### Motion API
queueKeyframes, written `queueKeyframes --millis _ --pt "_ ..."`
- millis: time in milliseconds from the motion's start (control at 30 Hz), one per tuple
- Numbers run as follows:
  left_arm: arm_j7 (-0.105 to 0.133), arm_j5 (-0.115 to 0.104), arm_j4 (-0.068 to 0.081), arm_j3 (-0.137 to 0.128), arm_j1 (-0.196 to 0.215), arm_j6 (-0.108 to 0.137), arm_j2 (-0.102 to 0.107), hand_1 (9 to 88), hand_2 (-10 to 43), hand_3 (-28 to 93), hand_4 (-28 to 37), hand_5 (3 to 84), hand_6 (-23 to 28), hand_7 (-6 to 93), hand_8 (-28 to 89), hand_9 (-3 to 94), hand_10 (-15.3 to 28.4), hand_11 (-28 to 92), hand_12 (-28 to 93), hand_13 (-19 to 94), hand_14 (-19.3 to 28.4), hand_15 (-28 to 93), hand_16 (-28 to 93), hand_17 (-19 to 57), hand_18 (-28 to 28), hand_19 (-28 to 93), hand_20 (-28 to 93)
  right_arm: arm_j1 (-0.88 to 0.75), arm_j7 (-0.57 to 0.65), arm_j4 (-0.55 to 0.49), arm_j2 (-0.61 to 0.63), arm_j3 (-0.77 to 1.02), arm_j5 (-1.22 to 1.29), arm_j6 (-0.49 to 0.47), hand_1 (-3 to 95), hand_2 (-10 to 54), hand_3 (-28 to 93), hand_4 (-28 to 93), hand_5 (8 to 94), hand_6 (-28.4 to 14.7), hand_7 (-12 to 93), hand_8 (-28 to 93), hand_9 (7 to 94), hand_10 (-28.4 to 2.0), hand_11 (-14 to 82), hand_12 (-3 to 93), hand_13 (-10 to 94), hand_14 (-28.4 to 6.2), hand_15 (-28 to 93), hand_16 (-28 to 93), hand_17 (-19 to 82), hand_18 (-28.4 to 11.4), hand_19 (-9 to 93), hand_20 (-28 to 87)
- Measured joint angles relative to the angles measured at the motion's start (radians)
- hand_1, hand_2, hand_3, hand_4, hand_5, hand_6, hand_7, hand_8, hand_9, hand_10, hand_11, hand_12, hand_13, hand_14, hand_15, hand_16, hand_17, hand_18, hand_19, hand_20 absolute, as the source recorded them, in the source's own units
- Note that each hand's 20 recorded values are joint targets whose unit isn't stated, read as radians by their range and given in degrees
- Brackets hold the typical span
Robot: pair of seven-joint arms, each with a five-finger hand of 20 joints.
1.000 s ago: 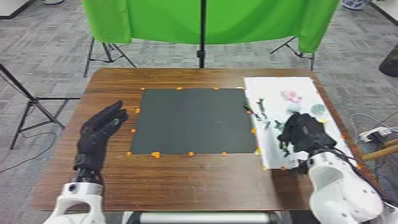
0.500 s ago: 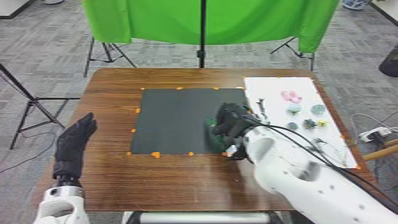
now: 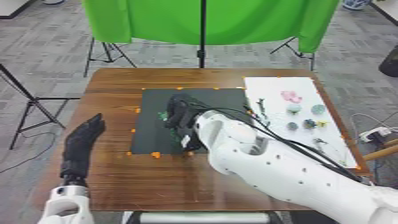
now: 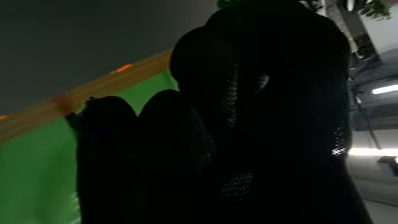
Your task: Arrange flowers
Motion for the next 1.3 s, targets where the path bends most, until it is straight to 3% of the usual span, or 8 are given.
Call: queueKeyframes --millis 133,167,233,567,667,867,1067,1300 --pt "-0.007 0.005 0.000 0.017 -0.014 -0.025 0.000 20.7 0.4 64 -28.3 42.1 3.8 9.0 -5 38.4 12.2 12 13 29 15.9 14 3 3.5 12.5 4 16 0.018 0.003 0.062 -0.043 -0.041 0.001 0.006 76.6 -9.5 -13 55 80.8 0.1 37 26 83.6 -12.6 45.0 41.2 88 -4.8 67 35 65 -14.3 93 63" --pt "-0.008 0.006 0.000 0.021 -0.017 -0.031 0.000 20.7 0.3 64 -28.3 42.1 3.8 9.0 -5 38.3 12.1 11 13 29 15.9 14 3 3.4 12.5 4 16 0.020 0.005 0.075 -0.051 -0.052 0.001 0.011 61.7 -9.5 30 19 80.8 0.0 36 26 83.1 -12.8 47.2 36.6 88 -5.0 67 35 65 -14.4 93 63" --pt "-0.011 0.009 0.000 0.029 -0.024 -0.042 0.000 20.8 0.1 64 -28.3 42.0 3.8 8.8 -5 38.2 12.1 11 13 29 16.0 14 3 3.4 12.6 4 16 0.024 0.010 0.098 -0.065 -0.074 0.001 0.026 54.0 -9.5 49 -2 80.9 -0.1 35 25 83.1 -13.2 47.5 34.2 87 -5.1 67 35 65 -14.2 93 63" --pt "-0.027 0.017 0.000 0.045 -0.046 -0.082 -0.001 21.2 -0.6 65 -28.3 41.6 3.8 8.6 -5 37.9 12.0 11 14 29 15.9 14 3 3.0 12.8 4 16 0.014 0.023 0.137 -0.097 -0.084 0.020 0.069 41.9 -9.5 57 -10 81.8 -1.2 31 18 83.2 -14.2 44.3 33.2 87 -5.6 65 34 64 -14.6 93 60" --pt "-0.029 0.017 0.000 0.044 -0.045 -0.083 -0.001 21.3 -0.7 65 -28.3 41.6 3.8 8.5 -5 37.9 12.0 11 14 29 15.9 14 3 2.9 12.8 4 16 0.011 0.021 0.137 -0.096 -0.080 0.018 0.068 33.0 -9.5 62 -10 82.0 -1.7 32 -4 82.6 -14.6 44.0 33.1 87 -5.8 65 34 64 -15.0 93 60" --pt "-0.031 0.018 -0.005 0.041 -0.039 -0.088 -0.003 21.5 -0.8 64 -28.3 41.5 3.7 8.5 -5 37.9 11.9 11 14 29 15.9 14 3 2.8 12.8 4 16 0.003 0.006 0.072 -0.052 -0.076 -0.056 0.031 22.8 4.7 61 -10 82.4 -2.9 21 -6 82.4 -15.1 43.6 33.4 86 -6.8 65 34 63 -16.2 93 60" --pt "-0.033 0.018 -0.010 0.034 -0.027 -0.088 -0.006 21.5 -0.8 64 -28.3 41.4 3.7 8.4 -5 37.8 11.9 11 14 29 16.0 14 3 2.8 12.8 4 16 -0.007 0.001 -0.063 0.038 -0.061 -0.148 -0.157 20.9 10.2 62 -10 82.0 -3.4 15 -7 83.2 -15.0 43.0 33.3 86 -7.2 65 34 63 -16.7 93 60" --pt "-0.037 0.019 -0.009 0.036 -0.029 -0.095 -0.008 21.4 -0.8 64 -28.3 41.3 3.6 8.4 -5 37.7 11.9 11 14 29 16.0 14 3 2.7 12.9 4 16 -0.025 0.002 -0.015 0.035 -0.061 -0.095 -0.152 20.6 11.7 61 -10 79.9 -3.3 14 -7 83.6 -14.9 42.7 33.6 86 -7.4 66 34 63 -16.9 93 60"
